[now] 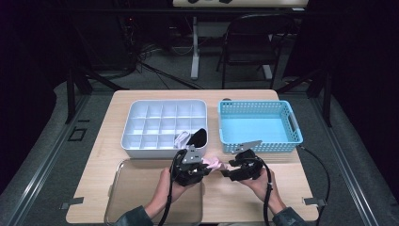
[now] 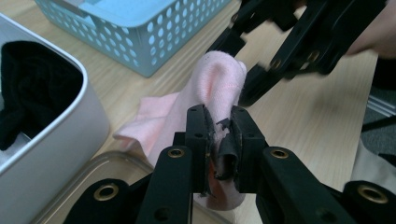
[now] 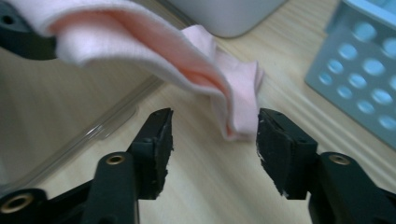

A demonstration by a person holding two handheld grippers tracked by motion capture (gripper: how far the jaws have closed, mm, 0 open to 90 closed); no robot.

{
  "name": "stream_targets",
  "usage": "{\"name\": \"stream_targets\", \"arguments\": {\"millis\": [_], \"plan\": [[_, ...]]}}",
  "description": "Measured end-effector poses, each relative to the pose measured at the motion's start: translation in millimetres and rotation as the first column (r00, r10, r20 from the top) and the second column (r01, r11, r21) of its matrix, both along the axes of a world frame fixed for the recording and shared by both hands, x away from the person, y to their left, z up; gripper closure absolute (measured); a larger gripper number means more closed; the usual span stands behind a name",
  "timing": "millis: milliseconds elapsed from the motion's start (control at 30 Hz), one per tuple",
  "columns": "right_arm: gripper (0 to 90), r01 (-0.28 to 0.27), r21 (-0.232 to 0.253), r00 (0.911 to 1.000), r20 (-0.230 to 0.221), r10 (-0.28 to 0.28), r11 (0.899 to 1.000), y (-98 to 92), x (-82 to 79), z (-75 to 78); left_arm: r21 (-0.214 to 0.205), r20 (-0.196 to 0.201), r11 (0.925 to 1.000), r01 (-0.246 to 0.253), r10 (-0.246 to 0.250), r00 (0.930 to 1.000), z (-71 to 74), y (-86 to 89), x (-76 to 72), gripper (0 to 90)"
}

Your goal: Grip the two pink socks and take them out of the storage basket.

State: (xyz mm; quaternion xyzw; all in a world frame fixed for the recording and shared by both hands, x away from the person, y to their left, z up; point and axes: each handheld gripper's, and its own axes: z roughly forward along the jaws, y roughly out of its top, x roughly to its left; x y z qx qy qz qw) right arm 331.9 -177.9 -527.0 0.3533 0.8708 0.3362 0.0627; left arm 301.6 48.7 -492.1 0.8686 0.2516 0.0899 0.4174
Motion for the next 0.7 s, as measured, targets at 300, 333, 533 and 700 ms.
{"name": "stream_targets", "arguments": {"millis": [300, 333, 533, 700], "plan": [[82.0, 0.01, -0.029, 0.9987, -0.049, -0.012, 1.0, 8.3, 14.8, -26.1, -0.037, -0.029, 0.9991, -0.019, 0.018, 0.9994, -2.1, 3.7, 4.6, 79.9], [83.4, 0.013, -0.032, 0.9987, -0.048, -0.014, 0.999, 8.7, 13.7, -25.1, -0.021, -0.021, 0.9996, -0.02, 0.019, 0.9996, -1.8, 4.1, 4.6, 80.0], [83.6, 0.031, -0.062, 0.997, -0.069, -0.035, 0.998, -1.4, -0.6, 1.5, -0.052, -0.021, 0.9968, -0.061, 0.06, 0.998, 1.4, 15.5, 5.5, 80.0], [83.2, 0.065, -0.109, 0.9896, -0.12, -0.078, 0.992, -9.5, -17.7, 32.0, -0.082, -0.044, 0.9942, -0.07, 0.067, 0.9968, 0.7, 20.2, 2.5, 80.2]]}}
